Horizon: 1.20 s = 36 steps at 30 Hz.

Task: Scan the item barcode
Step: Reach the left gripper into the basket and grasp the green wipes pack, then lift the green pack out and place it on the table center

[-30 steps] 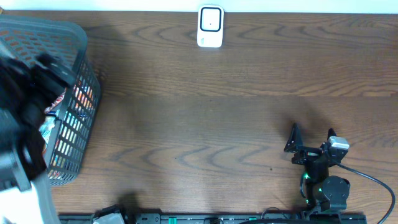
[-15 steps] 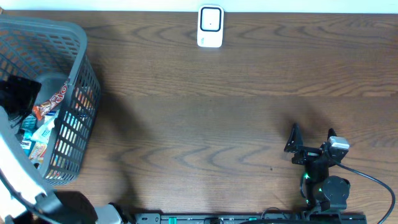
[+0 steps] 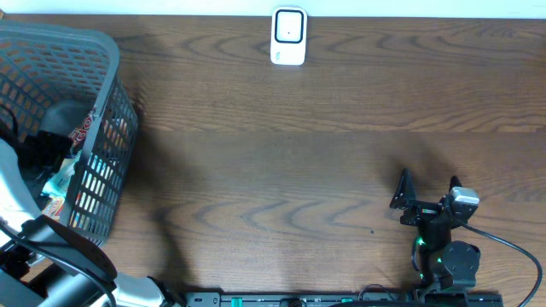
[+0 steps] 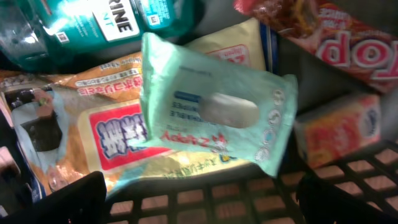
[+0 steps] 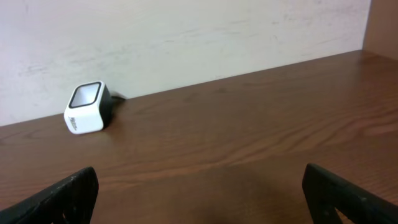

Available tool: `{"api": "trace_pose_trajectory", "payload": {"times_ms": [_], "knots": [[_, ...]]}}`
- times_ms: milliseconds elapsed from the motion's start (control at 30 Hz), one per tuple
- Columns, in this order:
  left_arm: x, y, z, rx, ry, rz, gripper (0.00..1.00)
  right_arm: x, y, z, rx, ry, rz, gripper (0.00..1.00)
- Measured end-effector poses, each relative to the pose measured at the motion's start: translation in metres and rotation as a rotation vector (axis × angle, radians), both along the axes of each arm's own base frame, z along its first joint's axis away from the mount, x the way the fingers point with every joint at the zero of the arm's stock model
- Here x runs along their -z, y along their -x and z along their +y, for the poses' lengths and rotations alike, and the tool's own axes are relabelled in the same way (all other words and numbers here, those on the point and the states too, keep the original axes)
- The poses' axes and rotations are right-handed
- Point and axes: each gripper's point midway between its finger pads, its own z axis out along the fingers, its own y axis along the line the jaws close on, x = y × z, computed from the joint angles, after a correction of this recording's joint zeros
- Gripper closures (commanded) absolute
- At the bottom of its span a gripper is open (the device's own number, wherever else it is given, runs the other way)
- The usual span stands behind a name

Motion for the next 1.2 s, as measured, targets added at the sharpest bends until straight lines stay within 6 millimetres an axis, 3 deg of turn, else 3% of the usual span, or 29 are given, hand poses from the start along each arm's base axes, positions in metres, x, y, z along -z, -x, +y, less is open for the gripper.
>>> {"api": "trace_pose_trajectory", "payload": {"times_ms": [167,367,467,567,733,800,867,1033,1200], "knots": [[0.018,0.003,0.009,-0.001,-0.015,-0.011,0.02,0.0,0.0,0.0,0.0,0.0,0.0,0.01],[0.053,0.012,0.0,0.004,0.013,0.004,0.0,0.0,0.0,0.0,0.0,0.0,0.0,0.01],[0.063,0.012,-0.003,0.003,0.021,0.001,0.25,0.0,0.0,0.0,0.0,0.0,0.0,0.01],[0.066,0.009,-0.003,0.016,0.02,-0.016,0.56,0.0,0.0,0.0,0.0,0.0,0.0,0.01],[0.066,0.006,0.001,0.024,0.007,-0.027,0.58,0.0,0.0,0.0,0.0,0.0,0.0,0.01],[0.067,0.005,0.002,0.031,-0.001,-0.033,0.4,0.0,0.0,0.0,0.0,0.0,0.0,0.01],[0.07,0.003,0.003,0.027,-0.01,-0.043,0.38,0.0,0.0,0.0,0.0,0.0,0.0,0.01],[0.079,0.001,0.002,0.026,-0.015,-0.067,0.92,0.0,0.0,0.0,0.0,0.0,0.0,0.01],[0.078,0.001,0.002,0.031,-0.018,-0.073,0.93,0.0,0.0,0.0,0.0,0.0,0.0,0.01]]}}
